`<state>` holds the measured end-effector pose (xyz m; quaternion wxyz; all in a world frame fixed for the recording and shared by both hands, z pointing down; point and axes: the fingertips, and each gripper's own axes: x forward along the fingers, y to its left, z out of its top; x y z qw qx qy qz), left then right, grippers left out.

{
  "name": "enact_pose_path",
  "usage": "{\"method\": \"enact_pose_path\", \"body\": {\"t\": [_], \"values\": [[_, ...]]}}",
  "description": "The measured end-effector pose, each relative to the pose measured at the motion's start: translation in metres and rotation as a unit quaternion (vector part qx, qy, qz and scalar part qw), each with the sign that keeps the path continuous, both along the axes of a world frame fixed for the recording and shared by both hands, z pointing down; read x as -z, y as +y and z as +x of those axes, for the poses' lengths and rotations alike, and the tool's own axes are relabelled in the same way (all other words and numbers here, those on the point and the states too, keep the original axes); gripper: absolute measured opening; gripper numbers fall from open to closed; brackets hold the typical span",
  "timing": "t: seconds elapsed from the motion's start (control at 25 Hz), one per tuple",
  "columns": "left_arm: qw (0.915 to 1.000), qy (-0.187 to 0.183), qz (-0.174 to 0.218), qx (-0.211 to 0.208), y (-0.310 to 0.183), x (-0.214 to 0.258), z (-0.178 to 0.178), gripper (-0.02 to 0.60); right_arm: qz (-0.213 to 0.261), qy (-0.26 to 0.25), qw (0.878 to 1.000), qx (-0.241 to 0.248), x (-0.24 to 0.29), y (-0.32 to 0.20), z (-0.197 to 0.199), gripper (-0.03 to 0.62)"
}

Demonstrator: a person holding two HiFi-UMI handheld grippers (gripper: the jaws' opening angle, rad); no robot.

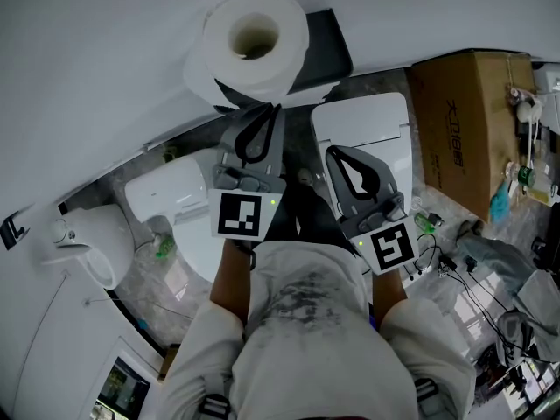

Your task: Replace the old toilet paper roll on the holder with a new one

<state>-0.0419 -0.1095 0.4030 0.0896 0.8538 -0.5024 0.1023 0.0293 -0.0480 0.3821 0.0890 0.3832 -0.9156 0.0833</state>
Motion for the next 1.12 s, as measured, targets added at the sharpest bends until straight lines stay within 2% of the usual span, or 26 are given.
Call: {"method": "enact_pose_path", "body": {"t": [1.12], "values": [[0.9996, 0.000, 0.002, -0.030, -0.013, 0.005, 0.047, 0.008, -0.001, -0.003, 0.999, -0.038, 0.002, -0.004, 0.041, 0.002]]}}
